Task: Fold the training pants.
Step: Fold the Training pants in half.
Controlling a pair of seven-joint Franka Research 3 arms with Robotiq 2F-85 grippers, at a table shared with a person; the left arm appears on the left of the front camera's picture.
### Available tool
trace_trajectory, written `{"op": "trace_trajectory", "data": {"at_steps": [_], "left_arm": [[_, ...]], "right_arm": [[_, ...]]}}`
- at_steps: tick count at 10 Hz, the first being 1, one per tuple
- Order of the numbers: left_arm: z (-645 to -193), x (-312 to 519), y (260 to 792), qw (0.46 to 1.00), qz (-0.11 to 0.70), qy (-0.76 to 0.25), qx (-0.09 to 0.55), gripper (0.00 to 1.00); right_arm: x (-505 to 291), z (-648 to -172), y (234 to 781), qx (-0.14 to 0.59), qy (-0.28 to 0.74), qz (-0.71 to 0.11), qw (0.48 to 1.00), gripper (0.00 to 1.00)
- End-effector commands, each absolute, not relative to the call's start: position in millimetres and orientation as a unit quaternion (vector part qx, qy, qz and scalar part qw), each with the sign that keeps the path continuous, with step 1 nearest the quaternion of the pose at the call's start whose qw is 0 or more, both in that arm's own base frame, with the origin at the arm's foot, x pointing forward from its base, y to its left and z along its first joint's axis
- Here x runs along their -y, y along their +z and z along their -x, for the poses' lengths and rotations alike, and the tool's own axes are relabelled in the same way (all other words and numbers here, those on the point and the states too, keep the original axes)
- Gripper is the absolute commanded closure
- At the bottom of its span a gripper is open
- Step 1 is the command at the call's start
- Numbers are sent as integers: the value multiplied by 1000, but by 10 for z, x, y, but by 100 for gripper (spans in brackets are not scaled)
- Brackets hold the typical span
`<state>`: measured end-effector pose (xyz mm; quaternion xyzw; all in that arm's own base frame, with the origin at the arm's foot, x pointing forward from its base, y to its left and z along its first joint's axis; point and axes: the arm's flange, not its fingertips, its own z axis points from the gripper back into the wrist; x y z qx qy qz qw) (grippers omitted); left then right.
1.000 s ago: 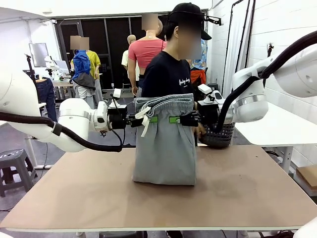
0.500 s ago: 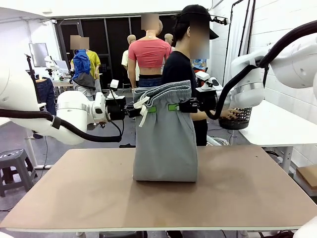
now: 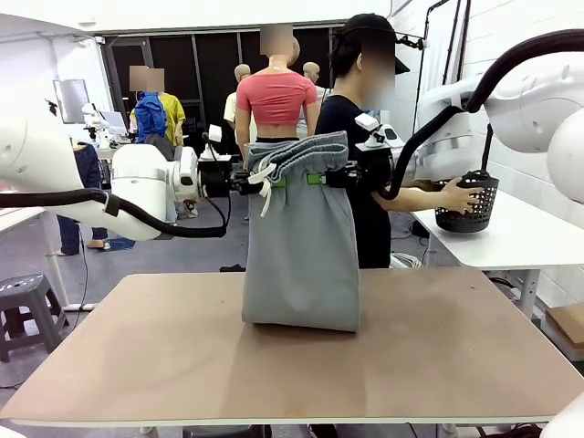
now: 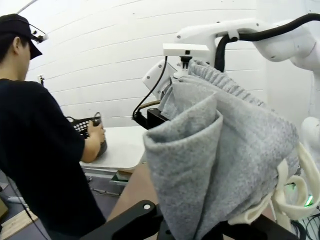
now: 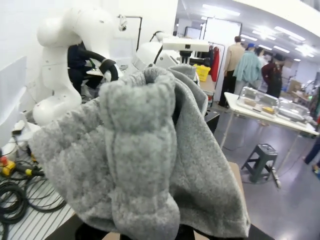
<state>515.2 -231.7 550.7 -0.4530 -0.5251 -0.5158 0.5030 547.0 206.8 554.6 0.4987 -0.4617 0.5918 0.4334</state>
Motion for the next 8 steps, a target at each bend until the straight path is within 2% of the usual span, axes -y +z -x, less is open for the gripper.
{"op": "trace_trajectory", "data": {"at_steps": [1, 5, 8], "left_arm": [[-5440, 2322, 5672, 520, 442, -506, 528, 100], [-5905, 2244, 5854, 520, 400, -482, 581, 100], [-5972, 2389, 6347, 500, 396, -501, 585, 100]], "right_arm": [[-2187, -5764, 5698, 449, 596, -498, 441, 100], [-2251, -6229, 5905, 458, 599, -480, 448, 100], [-2310, -6287, 6271, 473, 608, -466, 435, 100]]}}
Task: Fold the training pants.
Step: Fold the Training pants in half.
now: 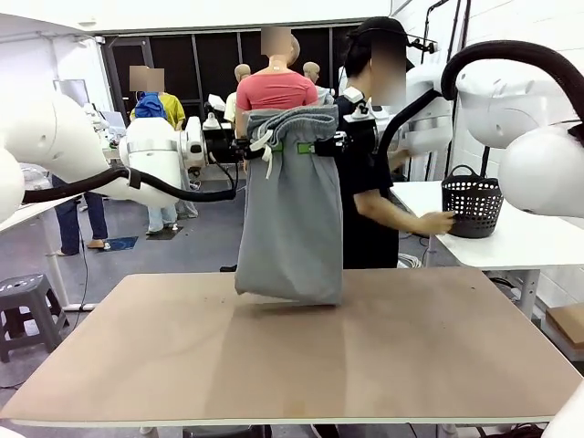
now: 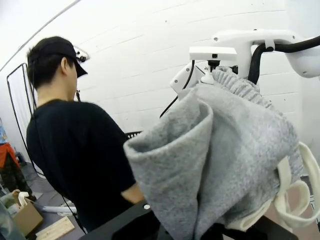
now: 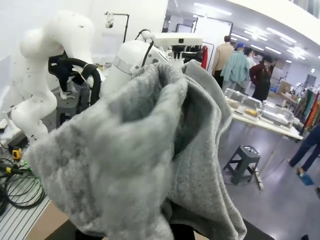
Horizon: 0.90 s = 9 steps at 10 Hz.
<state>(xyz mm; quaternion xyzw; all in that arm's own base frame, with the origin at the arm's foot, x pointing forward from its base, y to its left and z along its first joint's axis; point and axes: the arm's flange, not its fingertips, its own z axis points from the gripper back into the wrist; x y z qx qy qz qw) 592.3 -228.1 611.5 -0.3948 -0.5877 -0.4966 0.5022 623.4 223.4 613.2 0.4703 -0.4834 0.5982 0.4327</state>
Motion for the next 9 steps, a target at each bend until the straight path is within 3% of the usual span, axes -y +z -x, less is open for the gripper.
{"op": "trace_trajectory", "data": {"at_steps": [1, 6, 9], "left_arm": [[-5991, 2406, 6460, 500, 388, -506, 585, 100], [-6326, 2265, 6046, 526, 395, -478, 583, 100], [-6105, 2226, 5733, 527, 425, -486, 552, 100]], "right_arm": [[-2338, -6303, 6344, 473, 615, -458, 435, 100], [-2267, -6400, 5967, 467, 608, -453, 455, 100], [-2194, -6181, 5660, 458, 599, -479, 449, 100]]}}
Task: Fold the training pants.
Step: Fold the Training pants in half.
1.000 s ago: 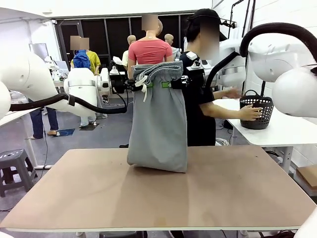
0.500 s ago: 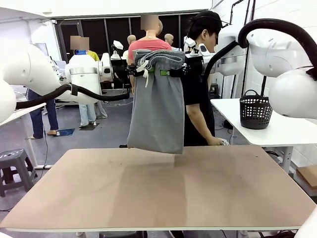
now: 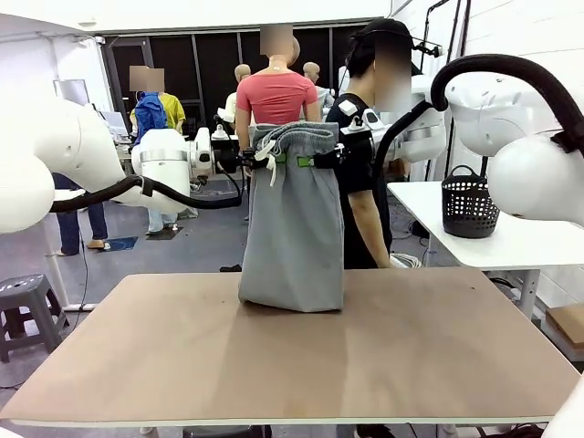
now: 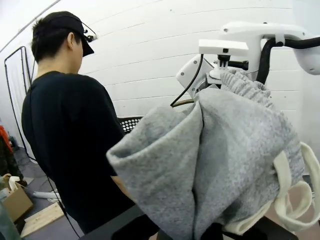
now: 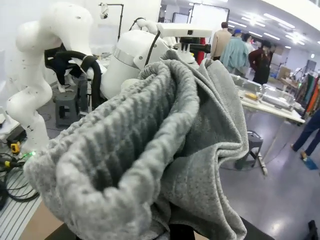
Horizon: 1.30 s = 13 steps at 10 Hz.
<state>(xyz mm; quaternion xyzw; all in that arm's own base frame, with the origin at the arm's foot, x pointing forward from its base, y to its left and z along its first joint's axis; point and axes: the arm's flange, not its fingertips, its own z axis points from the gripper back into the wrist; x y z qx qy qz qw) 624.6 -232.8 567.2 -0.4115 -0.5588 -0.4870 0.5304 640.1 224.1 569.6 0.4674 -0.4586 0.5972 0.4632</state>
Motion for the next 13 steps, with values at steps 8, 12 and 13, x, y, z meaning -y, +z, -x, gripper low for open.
{"op": "trace_trajectory", "data": {"at_steps": [8, 12, 13], "left_arm": [[-5066, 1931, 4901, 586, 536, -416, 442, 100], [-4675, 1793, 4336, 619, 578, -340, 409, 100], [-4588, 1773, 4261, 623, 583, -326, 408, 100]], "right_arm": [[-2078, -5256, 4661, 361, 496, -625, 482, 100], [-2069, -4776, 4036, 303, 467, -642, 527, 100], [-2059, -4715, 3961, 300, 461, -645, 531, 100]]}}
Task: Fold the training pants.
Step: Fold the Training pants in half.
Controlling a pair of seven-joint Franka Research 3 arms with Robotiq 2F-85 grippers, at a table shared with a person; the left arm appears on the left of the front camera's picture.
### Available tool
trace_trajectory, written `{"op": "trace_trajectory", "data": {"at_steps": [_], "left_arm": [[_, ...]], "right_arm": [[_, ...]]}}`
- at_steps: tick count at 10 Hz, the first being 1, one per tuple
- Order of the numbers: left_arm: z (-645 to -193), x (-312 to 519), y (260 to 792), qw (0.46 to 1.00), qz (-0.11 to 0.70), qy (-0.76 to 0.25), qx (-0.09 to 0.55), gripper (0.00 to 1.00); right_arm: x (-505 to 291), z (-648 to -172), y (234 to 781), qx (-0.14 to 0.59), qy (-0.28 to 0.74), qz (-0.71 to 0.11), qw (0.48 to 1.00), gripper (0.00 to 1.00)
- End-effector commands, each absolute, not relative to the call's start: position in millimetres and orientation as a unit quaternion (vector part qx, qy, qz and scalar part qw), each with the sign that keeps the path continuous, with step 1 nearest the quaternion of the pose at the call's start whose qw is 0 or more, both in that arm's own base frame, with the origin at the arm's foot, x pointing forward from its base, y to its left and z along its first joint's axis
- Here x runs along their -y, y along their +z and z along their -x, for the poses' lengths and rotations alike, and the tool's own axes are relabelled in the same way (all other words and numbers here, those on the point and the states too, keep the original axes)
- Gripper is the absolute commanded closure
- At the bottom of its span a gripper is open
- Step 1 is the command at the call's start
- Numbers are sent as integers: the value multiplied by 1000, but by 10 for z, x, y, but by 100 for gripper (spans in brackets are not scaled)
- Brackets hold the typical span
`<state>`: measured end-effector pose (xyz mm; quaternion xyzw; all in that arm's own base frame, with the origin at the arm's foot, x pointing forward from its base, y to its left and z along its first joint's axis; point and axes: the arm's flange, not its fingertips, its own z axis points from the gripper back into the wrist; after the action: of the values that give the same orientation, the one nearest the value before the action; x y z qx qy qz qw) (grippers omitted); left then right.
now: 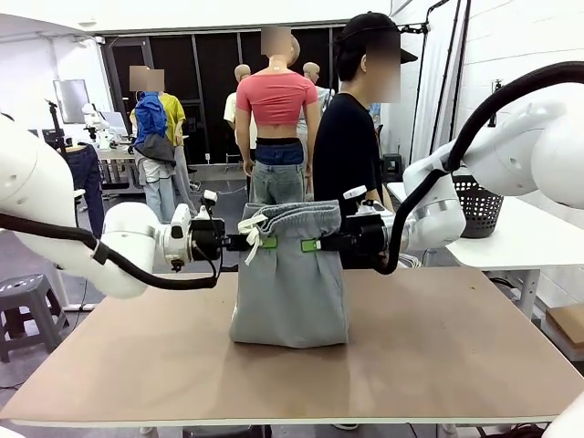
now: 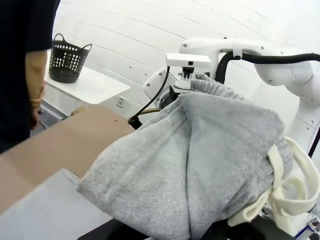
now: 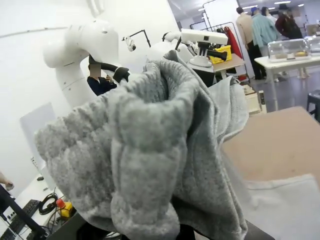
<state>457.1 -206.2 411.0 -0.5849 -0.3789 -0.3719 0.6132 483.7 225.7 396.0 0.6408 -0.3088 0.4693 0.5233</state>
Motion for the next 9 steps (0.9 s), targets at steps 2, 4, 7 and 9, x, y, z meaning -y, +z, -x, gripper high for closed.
{"op": "trace_trajectory", "data": {"at_steps": [2, 4, 7, 9], "left_arm": [[-4478, 1816, 4372, 602, 577, -351, 427, 100], [-4496, 2043, 4065, 616, 587, -364, 377, 100], [-4447, 2063, 4064, 616, 587, -366, 376, 100], [-4351, 1959, 3923, 654, 619, -292, 321, 100]], "right_arm": [[-2257, -4837, 3960, 309, 469, -641, 523, 100], [-2257, -4837, 3960, 309, 469, -641, 523, 100], [-2289, -4817, 3946, 307, 469, -641, 524, 100], [-2296, -4799, 3667, 269, 428, -670, 543, 100]]}}
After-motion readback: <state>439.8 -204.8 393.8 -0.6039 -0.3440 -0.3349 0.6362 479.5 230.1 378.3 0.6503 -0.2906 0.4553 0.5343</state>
